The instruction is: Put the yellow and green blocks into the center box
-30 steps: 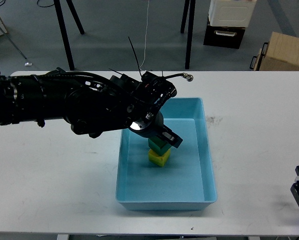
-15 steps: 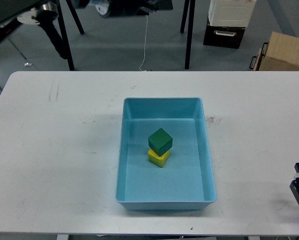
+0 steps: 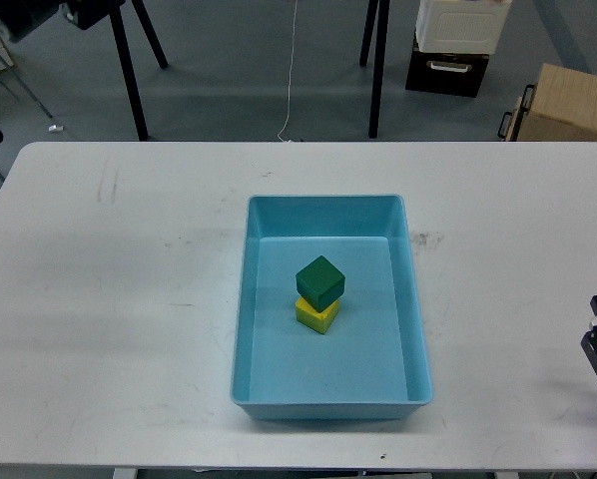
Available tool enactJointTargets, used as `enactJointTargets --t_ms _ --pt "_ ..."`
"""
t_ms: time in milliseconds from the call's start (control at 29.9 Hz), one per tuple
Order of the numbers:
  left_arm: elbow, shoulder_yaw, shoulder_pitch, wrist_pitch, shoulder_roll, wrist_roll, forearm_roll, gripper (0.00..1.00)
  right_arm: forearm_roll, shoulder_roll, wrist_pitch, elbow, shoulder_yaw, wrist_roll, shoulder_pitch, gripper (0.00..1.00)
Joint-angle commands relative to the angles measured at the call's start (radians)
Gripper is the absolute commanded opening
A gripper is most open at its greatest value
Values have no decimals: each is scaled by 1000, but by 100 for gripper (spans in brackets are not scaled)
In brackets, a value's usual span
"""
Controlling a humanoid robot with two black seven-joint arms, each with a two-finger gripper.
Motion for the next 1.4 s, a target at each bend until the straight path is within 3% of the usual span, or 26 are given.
enactJointTargets --t_ms 0,134,334,568,902,1370 --pt "-139 -257 287 -1 -52 -3 -1 93 -1 -35 0 2 -12 0 25 100" --pt "-297 -455 545 -1 -191 -1 -1 93 1 -68 0 60 -11 1 16 100" --pt "-577 -534 857 -1 -392 -6 -4 94 1 -76 0 143 -11 3 -45 100" --pt "-661 -537 1104 -1 -578 -10 -211 94 9 -3 0 147 -12 3 -99 100" --pt "-661 -531 1320 -1 -578 -38 -329 98 1 28 0 148 -21 3 -154 100" --pt "-661 -387 1386 -1 -578 -36 -383 99 -97 33 0 148 -28 3 -125 100"
